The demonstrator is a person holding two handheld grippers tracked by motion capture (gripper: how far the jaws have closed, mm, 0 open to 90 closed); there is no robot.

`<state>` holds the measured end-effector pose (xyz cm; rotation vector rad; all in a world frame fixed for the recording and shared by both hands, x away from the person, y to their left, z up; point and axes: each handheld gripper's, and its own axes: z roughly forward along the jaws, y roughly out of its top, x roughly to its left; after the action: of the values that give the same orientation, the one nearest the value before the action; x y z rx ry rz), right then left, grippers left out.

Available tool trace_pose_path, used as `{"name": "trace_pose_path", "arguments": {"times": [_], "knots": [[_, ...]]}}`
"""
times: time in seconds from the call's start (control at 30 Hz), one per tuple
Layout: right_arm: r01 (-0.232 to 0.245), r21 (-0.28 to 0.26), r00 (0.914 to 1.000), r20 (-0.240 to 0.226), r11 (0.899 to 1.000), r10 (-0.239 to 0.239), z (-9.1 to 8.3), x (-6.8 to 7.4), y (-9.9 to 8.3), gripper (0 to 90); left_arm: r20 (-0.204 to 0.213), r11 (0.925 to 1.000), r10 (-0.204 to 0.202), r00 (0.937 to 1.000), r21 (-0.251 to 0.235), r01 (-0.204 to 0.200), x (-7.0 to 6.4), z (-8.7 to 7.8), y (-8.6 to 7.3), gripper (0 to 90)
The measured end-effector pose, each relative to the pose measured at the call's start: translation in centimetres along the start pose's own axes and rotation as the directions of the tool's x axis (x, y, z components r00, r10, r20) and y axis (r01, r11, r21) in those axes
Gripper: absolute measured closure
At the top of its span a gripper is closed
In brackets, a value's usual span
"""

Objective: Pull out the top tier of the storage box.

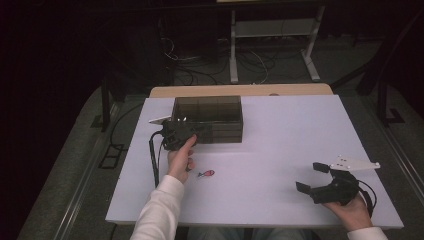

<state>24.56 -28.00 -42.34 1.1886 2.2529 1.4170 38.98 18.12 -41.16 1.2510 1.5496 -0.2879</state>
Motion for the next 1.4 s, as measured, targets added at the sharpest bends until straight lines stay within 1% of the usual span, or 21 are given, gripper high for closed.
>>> {"name": "trace_pose_path", "arguments": {"times": [0.03,0.1,0.17,0.37,0.43,0.47,0.5,0.53,0.57,0.67,0.7,0.73,0.77,0.9,0.93,1.03,1.17,1.3,1.37,1.4], "knots": [[0.000,0.000,1.0000,0.000,1.000,0.000,0.0,0.0,0.0,0.0,-0.005,1.0000,-0.003,1.0000,0.005,0.003,0.0,0.0,0.0,38.4],[0.001,0.001,1.0000,0.000,1.000,-0.001,0.0,0.0,0.0,0.0,-0.015,0.9998,-0.015,0.9998,0.015,0.015,0.0,0.2,0.0,42.9],[0.001,0.001,1.0000,-0.001,1.000,-0.001,0.0,0.0,0.0,0.0,-0.011,0.9995,-0.026,0.9996,0.015,0.026,0.0,0.2,0.0,47.0],[-0.001,0.001,1.0000,-0.001,1.000,0.001,0.0,0.0,0.0,0.0,-0.001,0.9986,-0.049,0.9988,0.018,0.049,-0.1,0.2,0.1,55.0],[0.001,0.003,1.0000,-0.001,1.000,-0.001,0.0,0.0,0.0,0.0,0.007,0.9973,-0.071,0.9974,0.016,0.071,-0.1,0.2,0.1,57.8],[0.001,0.003,1.0000,-0.001,1.000,-0.001,0.0,0.0,0.0,0.0,0.007,0.9973,-0.071,0.9974,0.016,0.071,-0.1,0.2,0.1,60.2],[0.000,0.003,1.0000,-0.002,1.000,0.000,0.0,0.1,0.0,0.0,0.008,0.9955,-0.093,0.9956,0.019,0.093,0.0,0.2,0.2,63.5],[0.000,0.003,1.0000,-0.002,1.000,0.000,0.0,0.1,0.0,0.0,0.008,0.9955,-0.093,0.9956,0.019,0.093,0.0,0.2,0.2,65.6],[0.001,0.002,1.0000,-0.003,1.000,-0.001,0.0,0.0,0.0,0.0,0.006,0.9941,-0.106,0.9943,0.022,0.106,0.0,0.2,0.2,65.6],[0.001,0.001,1.0000,-0.002,1.000,-0.001,0.0,0.0,0.0,0.0,0.010,0.9925,-0.120,0.9928,0.024,0.119,0.2,0.3,0.3,69.3],[0.001,0.001,1.0000,-0.002,1.000,-0.001,0.0,0.0,0.0,0.0,0.010,0.9921,-0.123,0.9923,0.024,0.123,0.3,0.3,0.3,69.3],[0.001,0.001,1.0000,-0.002,1.000,-0.001,0.0,0.0,0.0,0.0,0.010,0.9907,-0.134,0.9909,0.025,0.134,0.3,0.3,0.3,71.4],[0.001,0.001,1.0000,-0.002,1.000,-0.001,0.0,0.0,0.0,0.0,0.010,0.9907,-0.134,0.9909,0.025,0.134,0.3,0.3,0.3,72.0],[0.000,0.003,1.0000,-0.003,1.000,0.000,0.0,0.0,0.0,0.0,0.023,0.9860,-0.165,0.9860,0.027,0.164,0.6,0.4,0.4,73.4],[0.001,0.005,1.0000,-0.003,1.000,-0.001,0.0,0.0,0.0,0.0,0.028,0.9851,-0.169,0.9851,0.034,0.169,0.7,0.5,0.4,76.1],[0.001,0.004,1.0000,-0.004,1.000,-0.001,0.1,0.0,0.0,0.0,0.026,0.9846,-0.173,0.9847,0.033,0.172,0.7,0.6,0.4,78.6],[0.001,0.005,1.0000,-0.005,1.000,-0.001,0.0,0.0,0.0,0.0,0.031,0.9838,-0.178,0.9835,0.025,0.178,0.8,0.6,0.4,78.8],[0.003,0.013,0.9999,-0.012,1.000,-0.003,0.2,0.0,-0.1,0.0,0.039,0.9788,-0.205,0.9780,0.015,0.205,0.9,0.5,0.3,80.5],[0.005,0.015,0.9999,-0.013,1.000,-0.004,0.2,0.1,-0.1,0.0,0.026,0.9789,-0.204,0.9786,0.003,0.204,0.7,0.5,0.2,80.6],[0.005,0.015,0.9999,-0.013,1.000,-0.004,0.2,0.1,-0.1,0.0,0.026,0.9789,-0.204,0.9786,0.003,0.204,0.7,0.5,0.2,80.7]]}}
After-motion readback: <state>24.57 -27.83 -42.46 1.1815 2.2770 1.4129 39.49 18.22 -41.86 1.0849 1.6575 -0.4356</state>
